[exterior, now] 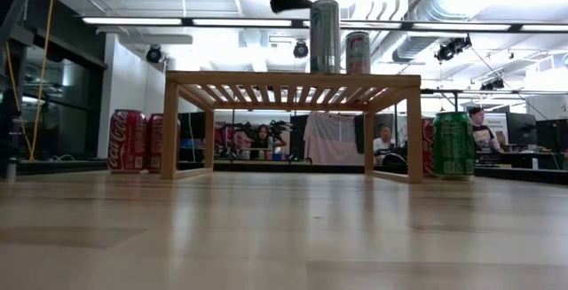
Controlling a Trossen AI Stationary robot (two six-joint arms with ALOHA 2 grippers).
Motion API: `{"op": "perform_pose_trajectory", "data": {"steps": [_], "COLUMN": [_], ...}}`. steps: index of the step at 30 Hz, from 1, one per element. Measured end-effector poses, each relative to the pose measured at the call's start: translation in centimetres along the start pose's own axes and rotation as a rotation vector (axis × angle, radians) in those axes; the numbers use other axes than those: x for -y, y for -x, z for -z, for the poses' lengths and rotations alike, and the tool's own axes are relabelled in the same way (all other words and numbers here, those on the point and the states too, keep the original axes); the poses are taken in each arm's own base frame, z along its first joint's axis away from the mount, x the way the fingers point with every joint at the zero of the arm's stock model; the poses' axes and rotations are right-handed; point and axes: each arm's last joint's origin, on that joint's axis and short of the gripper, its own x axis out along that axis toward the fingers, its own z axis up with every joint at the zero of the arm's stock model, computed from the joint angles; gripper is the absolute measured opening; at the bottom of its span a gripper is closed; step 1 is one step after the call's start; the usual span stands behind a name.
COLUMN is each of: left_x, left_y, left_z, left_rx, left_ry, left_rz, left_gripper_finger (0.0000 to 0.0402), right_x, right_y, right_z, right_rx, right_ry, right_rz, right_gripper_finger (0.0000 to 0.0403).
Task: Place canned beverage on shelf
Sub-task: Put the top white pink soda can on the shelf aligned with the other white pink soda can
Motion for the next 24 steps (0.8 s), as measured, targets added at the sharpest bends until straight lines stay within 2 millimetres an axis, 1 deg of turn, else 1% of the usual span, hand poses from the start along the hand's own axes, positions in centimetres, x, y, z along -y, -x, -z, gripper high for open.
{"op": "perform_pose_trajectory", "data": {"steps": [3,6,12,15,24], "left_x": [-0.8,-1.1,-1.0,-0.9,-1.1], "left_y": [-1.2,-2.2,-2.5,-2.5,-2.5], "left_z": [0.9,1.6,1.6,1.7,1.6], "left_rx": [0.002,0.003,0.008,0.019,0.026], "left_ry": [-0.004,-0.021,-0.045,-0.044,-0.057], "left_rz": [0.047,0.069,0.094,0.137,0.105], "left_gripper_finger": [0.0335,0.0335,0.0335,0.0335,0.0335], "right_x": [0.0,0.0,0.0,0.0,0.0], "right_y": [0.0,0.0,0.0,0.0,0.0], "right_z": [0.0,0.0,0.0,0.0,0.0], "right_rx": [-0.001,-0.002,-0.002,-0.002,-0.002], "right_ry": [-0.003,-0.005,-0.008,-0.007,-0.007], "right_rz": [-0.004,-0.007,-0.007,-0.006,-0.006], "right_gripper_finger": [0.033,0.033,0.033,0.033,0.033]}}
